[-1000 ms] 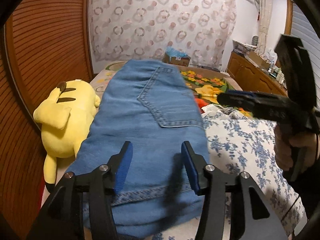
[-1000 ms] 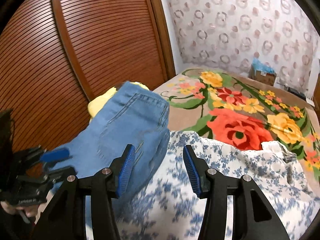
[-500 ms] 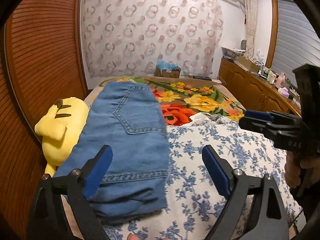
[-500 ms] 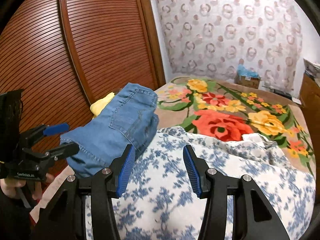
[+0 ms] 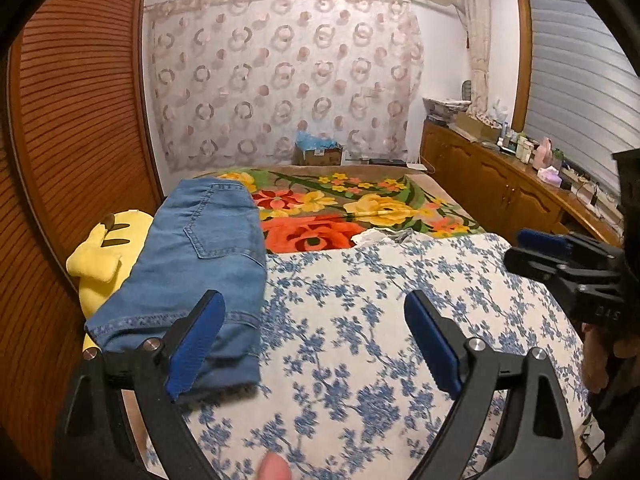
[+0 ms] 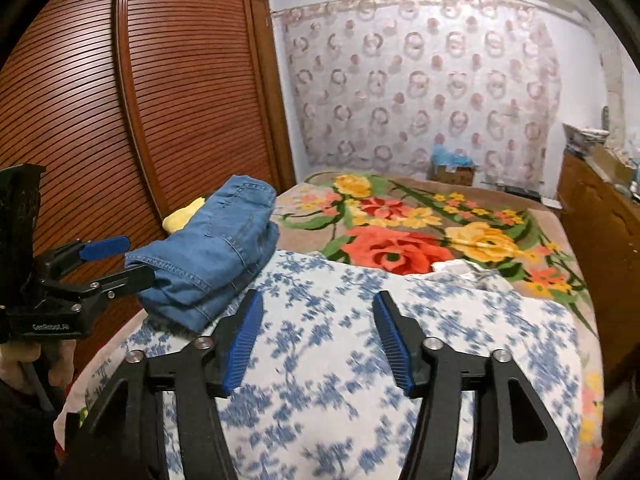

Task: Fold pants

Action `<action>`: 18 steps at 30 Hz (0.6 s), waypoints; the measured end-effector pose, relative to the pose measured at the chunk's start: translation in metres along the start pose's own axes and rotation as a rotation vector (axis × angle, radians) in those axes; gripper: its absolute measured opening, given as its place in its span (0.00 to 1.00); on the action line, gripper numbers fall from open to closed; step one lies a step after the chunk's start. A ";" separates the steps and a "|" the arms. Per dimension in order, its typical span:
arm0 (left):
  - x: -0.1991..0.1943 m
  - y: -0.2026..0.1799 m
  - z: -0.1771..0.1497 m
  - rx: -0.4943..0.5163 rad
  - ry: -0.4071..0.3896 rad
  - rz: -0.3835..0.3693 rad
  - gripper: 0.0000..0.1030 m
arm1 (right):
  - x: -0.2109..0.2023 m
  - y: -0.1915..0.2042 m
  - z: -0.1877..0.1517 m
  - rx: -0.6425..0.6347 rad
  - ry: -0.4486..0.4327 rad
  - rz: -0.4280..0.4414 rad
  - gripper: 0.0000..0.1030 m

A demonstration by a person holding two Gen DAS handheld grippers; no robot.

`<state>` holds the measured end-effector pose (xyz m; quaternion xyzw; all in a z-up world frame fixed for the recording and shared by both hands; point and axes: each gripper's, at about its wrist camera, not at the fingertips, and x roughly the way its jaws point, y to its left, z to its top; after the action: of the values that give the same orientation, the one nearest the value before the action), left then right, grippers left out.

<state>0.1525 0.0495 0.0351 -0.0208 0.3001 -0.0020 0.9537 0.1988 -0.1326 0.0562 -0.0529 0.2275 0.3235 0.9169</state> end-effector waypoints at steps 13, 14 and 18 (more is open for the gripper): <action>-0.044 -0.054 -0.033 0.011 -0.038 -0.043 0.89 | -0.110 0.010 -0.059 0.056 -0.090 -0.164 0.66; -0.048 -0.056 -0.034 0.012 -0.044 -0.041 0.89 | -0.117 0.012 -0.061 0.063 -0.097 -0.177 0.66; -0.066 -0.064 -0.040 0.020 -0.071 -0.031 0.89 | -0.139 0.021 -0.070 0.075 -0.126 -0.218 0.66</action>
<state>0.0758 -0.0149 0.0427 -0.0157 0.2659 -0.0189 0.9637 0.0634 -0.2124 0.0573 -0.0226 0.1744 0.2160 0.9604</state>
